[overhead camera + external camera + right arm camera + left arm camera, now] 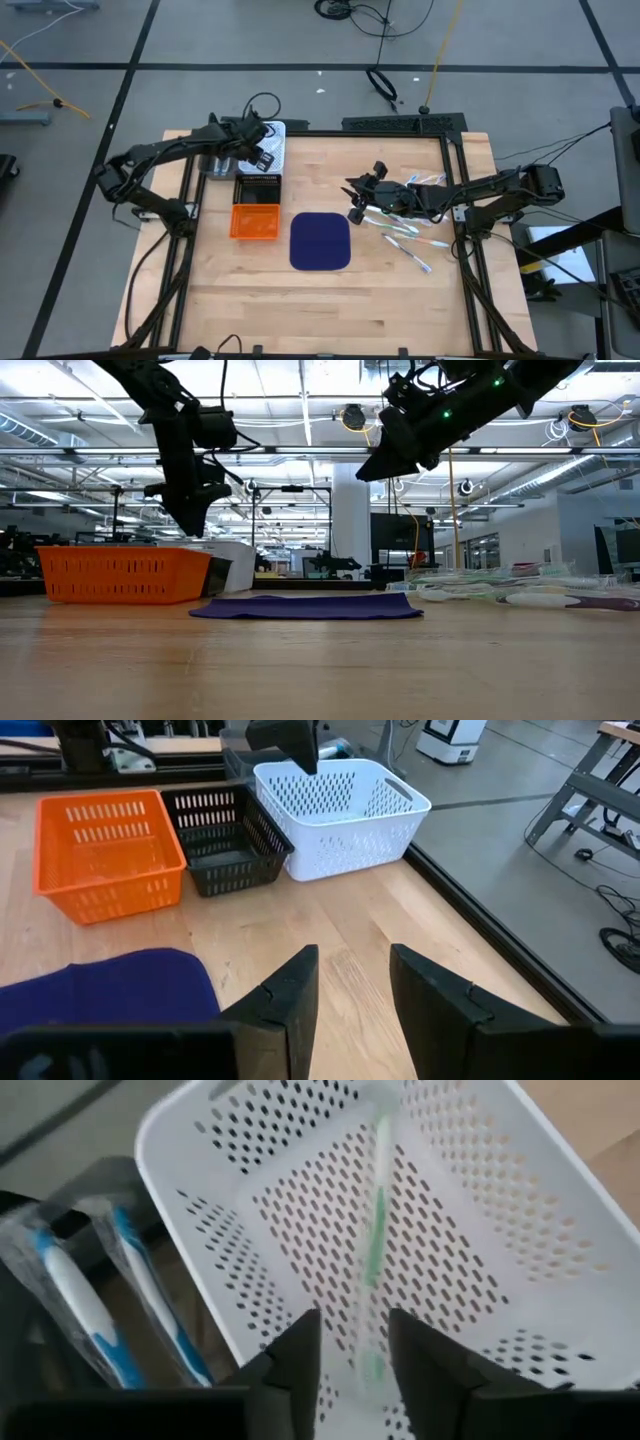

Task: Pick & Place Toothbrushes
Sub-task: Put the green toothbrush into the white bin

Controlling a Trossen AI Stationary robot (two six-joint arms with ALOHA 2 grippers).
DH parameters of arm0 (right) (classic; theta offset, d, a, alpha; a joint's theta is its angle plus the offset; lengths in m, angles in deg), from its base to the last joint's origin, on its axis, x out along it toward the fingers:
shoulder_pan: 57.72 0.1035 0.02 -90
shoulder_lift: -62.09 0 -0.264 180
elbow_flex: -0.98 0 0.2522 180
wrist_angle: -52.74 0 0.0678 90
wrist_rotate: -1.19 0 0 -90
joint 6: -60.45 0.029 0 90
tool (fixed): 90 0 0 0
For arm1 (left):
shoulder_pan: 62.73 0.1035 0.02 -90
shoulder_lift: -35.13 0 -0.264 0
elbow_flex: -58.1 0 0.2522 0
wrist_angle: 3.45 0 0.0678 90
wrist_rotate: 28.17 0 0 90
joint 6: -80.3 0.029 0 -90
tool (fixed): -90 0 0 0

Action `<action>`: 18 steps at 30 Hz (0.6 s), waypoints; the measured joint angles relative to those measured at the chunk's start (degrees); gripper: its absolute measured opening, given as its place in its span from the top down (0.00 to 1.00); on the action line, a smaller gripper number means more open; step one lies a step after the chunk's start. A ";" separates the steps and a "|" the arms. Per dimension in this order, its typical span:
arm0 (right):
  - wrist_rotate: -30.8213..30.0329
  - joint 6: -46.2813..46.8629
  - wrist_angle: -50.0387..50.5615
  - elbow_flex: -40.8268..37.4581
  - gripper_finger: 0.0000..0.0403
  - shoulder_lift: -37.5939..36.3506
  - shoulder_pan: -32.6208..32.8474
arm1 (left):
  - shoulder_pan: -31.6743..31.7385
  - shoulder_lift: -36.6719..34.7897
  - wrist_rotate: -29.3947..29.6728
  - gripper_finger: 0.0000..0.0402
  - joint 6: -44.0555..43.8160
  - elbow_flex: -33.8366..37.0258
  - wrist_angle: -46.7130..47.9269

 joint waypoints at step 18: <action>4.52 10.12 21.04 0.00 0.71 0.02 1.25 | -5.35 -3.86 -2.79 0.47 3.85 0.02 -7.02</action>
